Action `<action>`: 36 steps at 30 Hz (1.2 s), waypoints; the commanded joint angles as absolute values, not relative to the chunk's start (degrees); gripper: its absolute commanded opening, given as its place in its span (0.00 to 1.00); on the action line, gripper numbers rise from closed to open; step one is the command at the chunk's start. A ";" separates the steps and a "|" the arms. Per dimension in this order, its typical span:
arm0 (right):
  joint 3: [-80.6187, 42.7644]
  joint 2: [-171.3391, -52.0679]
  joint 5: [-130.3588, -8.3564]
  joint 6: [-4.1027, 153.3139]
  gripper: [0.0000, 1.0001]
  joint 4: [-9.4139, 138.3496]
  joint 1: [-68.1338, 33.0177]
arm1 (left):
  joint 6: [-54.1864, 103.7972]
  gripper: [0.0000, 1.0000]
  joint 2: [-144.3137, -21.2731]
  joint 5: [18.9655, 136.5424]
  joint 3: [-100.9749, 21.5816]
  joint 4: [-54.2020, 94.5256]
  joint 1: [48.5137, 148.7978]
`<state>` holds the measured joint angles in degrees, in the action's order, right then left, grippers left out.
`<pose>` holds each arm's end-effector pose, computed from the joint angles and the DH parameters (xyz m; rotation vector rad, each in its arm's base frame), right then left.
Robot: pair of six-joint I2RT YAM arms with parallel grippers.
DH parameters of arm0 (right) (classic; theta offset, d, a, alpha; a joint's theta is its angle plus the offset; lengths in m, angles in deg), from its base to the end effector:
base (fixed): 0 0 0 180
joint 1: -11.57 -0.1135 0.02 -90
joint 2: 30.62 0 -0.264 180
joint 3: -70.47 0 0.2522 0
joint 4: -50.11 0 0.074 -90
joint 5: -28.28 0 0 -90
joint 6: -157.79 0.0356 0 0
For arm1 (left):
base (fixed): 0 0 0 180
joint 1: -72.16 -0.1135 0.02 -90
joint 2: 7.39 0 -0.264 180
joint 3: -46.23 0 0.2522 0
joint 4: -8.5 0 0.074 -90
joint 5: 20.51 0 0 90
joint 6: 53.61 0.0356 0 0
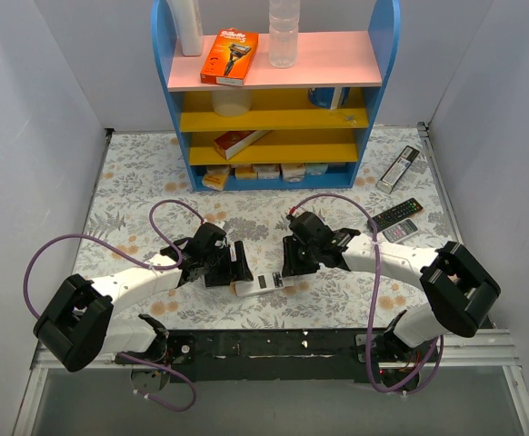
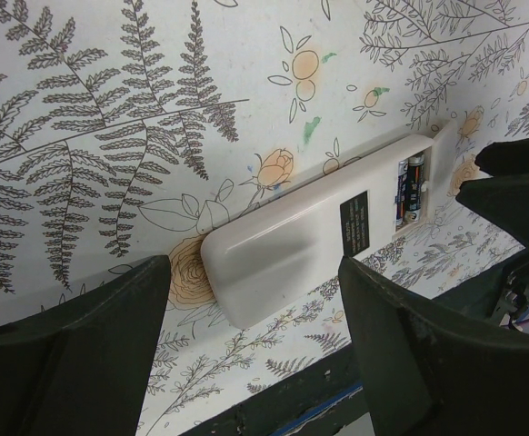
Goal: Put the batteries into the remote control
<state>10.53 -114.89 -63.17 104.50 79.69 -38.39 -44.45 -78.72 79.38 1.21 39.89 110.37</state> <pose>0.1846 0.2211 0.1837 -0.3146 2.6148 0.6131 0.1690 -0.1408 0.1596 -0.9799 2.7099 -0.8454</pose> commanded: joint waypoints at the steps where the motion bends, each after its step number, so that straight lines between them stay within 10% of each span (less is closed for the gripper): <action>1: 9.86 -115.43 -62.16 105.67 0.42 78.82 -38.44 | -44.12 0.75 -78.75 78.90 2.06 42.66 110.56; 24: 15.57 -118.34 -66.11 108.31 0.44 71.61 -38.70 | -44.39 0.72 -81.48 80.83 2.59 40.99 111.18; 36: 13.64 -119.48 -65.94 109.89 0.39 71.61 -40.20 | -44.56 0.49 -82.27 81.27 2.24 40.72 111.53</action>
<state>14.49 -117.19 -64.96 108.50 72.84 -38.34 -44.50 -80.49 80.26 1.23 38.82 110.57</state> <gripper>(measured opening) 0.400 0.537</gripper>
